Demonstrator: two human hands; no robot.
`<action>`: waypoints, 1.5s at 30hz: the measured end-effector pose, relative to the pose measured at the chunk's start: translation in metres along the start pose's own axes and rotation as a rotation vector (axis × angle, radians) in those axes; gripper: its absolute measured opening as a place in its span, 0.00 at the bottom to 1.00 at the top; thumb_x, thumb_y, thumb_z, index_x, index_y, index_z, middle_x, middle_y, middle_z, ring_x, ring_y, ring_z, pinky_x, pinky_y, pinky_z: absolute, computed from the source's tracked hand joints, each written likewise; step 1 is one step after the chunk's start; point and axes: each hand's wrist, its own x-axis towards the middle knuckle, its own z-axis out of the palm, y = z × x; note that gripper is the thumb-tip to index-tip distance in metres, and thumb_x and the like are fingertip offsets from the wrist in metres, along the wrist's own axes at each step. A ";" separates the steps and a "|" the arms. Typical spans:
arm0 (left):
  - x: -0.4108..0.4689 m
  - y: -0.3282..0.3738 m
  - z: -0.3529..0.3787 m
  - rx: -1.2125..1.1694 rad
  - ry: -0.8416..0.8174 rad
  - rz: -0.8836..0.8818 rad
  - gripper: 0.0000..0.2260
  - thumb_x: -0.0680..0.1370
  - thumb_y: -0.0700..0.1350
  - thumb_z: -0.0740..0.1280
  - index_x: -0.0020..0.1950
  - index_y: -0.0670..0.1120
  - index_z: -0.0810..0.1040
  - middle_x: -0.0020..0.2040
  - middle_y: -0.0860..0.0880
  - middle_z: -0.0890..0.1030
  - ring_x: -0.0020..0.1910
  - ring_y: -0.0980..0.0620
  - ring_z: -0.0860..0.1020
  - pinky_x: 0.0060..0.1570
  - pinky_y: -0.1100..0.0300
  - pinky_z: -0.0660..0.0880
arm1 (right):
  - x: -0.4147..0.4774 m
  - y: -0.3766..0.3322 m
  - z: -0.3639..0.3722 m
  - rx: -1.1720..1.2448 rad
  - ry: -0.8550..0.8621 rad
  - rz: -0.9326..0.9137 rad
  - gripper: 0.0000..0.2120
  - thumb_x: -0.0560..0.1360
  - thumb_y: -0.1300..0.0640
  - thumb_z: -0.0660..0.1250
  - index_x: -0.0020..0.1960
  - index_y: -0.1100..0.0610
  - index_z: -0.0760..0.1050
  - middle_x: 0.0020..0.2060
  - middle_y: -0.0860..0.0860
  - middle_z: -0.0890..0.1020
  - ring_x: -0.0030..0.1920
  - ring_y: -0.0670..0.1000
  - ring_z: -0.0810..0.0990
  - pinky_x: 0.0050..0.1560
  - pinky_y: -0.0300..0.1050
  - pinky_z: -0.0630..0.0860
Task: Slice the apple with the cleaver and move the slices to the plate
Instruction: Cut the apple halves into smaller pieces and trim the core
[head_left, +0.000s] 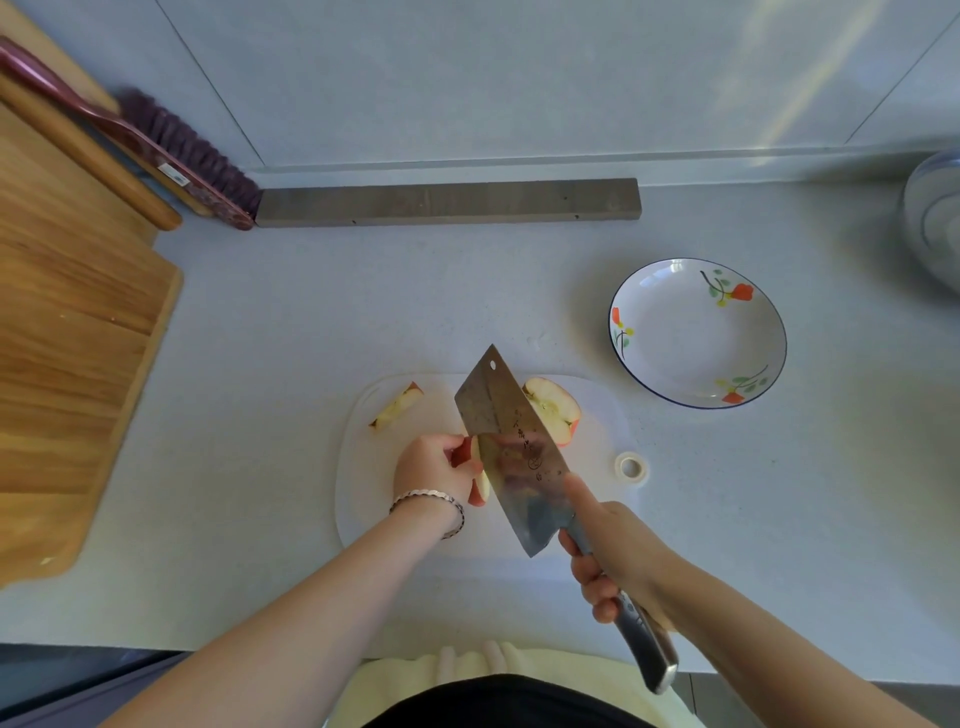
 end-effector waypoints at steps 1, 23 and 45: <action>0.001 0.000 0.000 0.002 -0.002 -0.003 0.12 0.73 0.41 0.71 0.56 0.42 0.81 0.53 0.45 0.83 0.51 0.44 0.81 0.56 0.50 0.77 | 0.000 0.001 0.000 0.003 0.001 0.000 0.29 0.78 0.35 0.46 0.32 0.58 0.61 0.24 0.53 0.64 0.20 0.48 0.62 0.25 0.35 0.66; 0.006 -0.002 0.004 -0.115 0.046 -0.087 0.10 0.75 0.36 0.66 0.54 0.43 0.82 0.41 0.48 0.81 0.40 0.41 0.83 0.44 0.49 0.81 | 0.010 0.013 0.027 0.135 0.010 -0.053 0.28 0.79 0.37 0.46 0.31 0.57 0.60 0.22 0.51 0.63 0.19 0.47 0.60 0.23 0.36 0.63; 0.005 -0.003 -0.029 -0.146 0.026 -0.013 0.10 0.77 0.40 0.61 0.38 0.44 0.79 0.40 0.43 0.84 0.32 0.43 0.82 0.37 0.55 0.79 | 0.009 0.004 0.000 -0.028 0.107 -0.332 0.25 0.79 0.38 0.50 0.33 0.57 0.64 0.23 0.50 0.65 0.20 0.46 0.61 0.22 0.35 0.61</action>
